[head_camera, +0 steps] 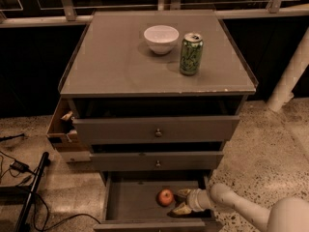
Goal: Pick apple from bottom drawer and place on counter
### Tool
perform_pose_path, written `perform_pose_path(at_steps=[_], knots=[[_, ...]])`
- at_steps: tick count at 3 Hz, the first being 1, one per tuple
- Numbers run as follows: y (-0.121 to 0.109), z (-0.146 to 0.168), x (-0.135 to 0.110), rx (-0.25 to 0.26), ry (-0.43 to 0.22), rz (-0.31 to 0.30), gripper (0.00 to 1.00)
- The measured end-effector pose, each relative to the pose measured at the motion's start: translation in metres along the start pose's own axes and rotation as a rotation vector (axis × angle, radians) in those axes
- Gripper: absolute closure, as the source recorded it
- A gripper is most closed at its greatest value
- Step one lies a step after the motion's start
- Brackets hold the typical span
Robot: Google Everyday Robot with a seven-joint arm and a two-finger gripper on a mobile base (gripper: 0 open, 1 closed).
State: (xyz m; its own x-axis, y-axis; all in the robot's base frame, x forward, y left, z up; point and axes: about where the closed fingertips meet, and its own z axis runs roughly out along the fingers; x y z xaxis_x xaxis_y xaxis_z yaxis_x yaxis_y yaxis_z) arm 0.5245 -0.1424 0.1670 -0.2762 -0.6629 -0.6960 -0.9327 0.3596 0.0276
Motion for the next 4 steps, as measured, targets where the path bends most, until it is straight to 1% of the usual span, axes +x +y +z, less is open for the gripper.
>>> perform_pose_path(at_steps=[1,3,4], knots=[[-0.005,0.012,-0.003,-0.001,-0.027,-0.016,0.17],[-0.016,0.034,-0.009,0.026,-0.095,-0.040,0.23],[-0.021,0.046,-0.012,0.037,-0.137,-0.051,0.23]])
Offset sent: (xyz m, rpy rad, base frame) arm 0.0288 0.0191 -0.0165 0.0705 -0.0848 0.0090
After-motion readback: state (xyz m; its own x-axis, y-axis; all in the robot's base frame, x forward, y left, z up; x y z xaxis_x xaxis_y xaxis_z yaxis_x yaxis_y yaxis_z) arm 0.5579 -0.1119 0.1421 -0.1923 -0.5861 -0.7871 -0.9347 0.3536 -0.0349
